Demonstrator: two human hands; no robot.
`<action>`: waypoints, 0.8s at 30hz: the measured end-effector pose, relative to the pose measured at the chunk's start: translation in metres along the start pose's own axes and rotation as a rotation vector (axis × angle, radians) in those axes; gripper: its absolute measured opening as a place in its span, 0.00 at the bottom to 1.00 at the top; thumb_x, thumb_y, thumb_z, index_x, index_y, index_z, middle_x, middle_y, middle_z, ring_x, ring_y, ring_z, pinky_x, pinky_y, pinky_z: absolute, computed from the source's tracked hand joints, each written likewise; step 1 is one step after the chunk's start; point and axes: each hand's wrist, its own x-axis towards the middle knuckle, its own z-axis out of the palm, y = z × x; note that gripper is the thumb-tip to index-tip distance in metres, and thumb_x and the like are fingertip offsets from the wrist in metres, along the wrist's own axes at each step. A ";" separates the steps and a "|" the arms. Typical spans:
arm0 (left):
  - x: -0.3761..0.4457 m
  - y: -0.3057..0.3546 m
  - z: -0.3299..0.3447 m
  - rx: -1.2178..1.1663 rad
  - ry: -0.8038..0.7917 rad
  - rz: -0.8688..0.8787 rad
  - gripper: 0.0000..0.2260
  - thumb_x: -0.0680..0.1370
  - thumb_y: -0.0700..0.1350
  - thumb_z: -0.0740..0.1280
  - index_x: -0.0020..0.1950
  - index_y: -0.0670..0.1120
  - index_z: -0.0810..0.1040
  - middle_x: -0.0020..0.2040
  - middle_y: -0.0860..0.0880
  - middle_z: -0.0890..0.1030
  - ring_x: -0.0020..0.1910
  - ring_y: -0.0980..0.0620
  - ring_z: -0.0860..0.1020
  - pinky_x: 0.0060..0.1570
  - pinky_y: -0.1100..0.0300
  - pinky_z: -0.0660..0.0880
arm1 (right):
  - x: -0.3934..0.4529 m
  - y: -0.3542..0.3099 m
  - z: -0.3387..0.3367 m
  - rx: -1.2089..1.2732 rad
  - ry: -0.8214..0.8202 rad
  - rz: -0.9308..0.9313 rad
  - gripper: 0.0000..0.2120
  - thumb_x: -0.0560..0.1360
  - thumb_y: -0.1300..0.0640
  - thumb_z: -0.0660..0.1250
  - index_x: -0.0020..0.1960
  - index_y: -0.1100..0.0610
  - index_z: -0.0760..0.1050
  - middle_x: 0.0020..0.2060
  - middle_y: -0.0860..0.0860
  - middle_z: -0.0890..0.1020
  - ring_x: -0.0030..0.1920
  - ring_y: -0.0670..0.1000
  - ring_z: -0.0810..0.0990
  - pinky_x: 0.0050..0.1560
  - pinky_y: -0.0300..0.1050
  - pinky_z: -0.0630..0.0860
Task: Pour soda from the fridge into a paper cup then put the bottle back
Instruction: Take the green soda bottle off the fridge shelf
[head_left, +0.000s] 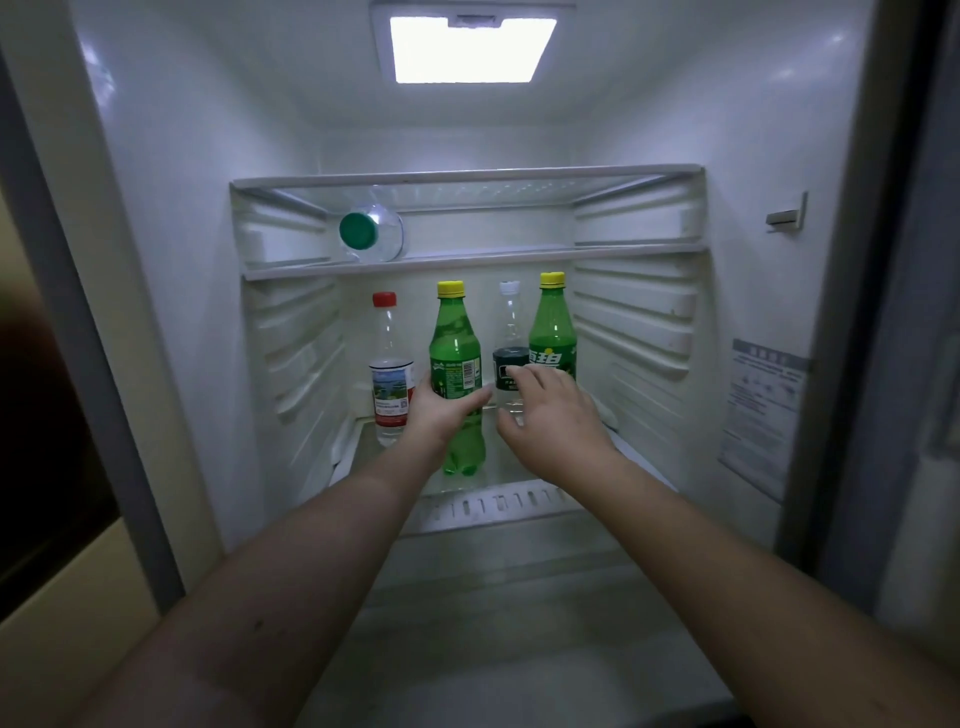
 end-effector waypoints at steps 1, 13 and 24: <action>0.000 -0.001 0.000 -0.015 -0.008 -0.002 0.22 0.68 0.41 0.79 0.57 0.50 0.73 0.49 0.51 0.81 0.49 0.51 0.80 0.47 0.55 0.77 | -0.001 0.002 -0.002 0.001 0.003 0.008 0.27 0.80 0.47 0.55 0.76 0.53 0.55 0.74 0.50 0.60 0.74 0.52 0.55 0.72 0.50 0.54; -0.055 0.016 -0.004 -0.068 -0.205 -0.070 0.21 0.70 0.40 0.77 0.61 0.44 0.77 0.52 0.41 0.84 0.53 0.41 0.82 0.56 0.41 0.78 | -0.030 -0.001 -0.012 0.033 0.026 0.028 0.27 0.79 0.47 0.56 0.76 0.54 0.57 0.73 0.52 0.64 0.72 0.53 0.60 0.71 0.54 0.59; -0.143 0.031 -0.007 -0.028 -0.176 -0.058 0.21 0.69 0.43 0.78 0.60 0.42 0.78 0.52 0.42 0.84 0.52 0.43 0.83 0.56 0.43 0.78 | -0.087 0.000 -0.035 0.038 0.047 -0.037 0.24 0.81 0.47 0.51 0.74 0.54 0.60 0.71 0.53 0.67 0.70 0.53 0.63 0.68 0.52 0.60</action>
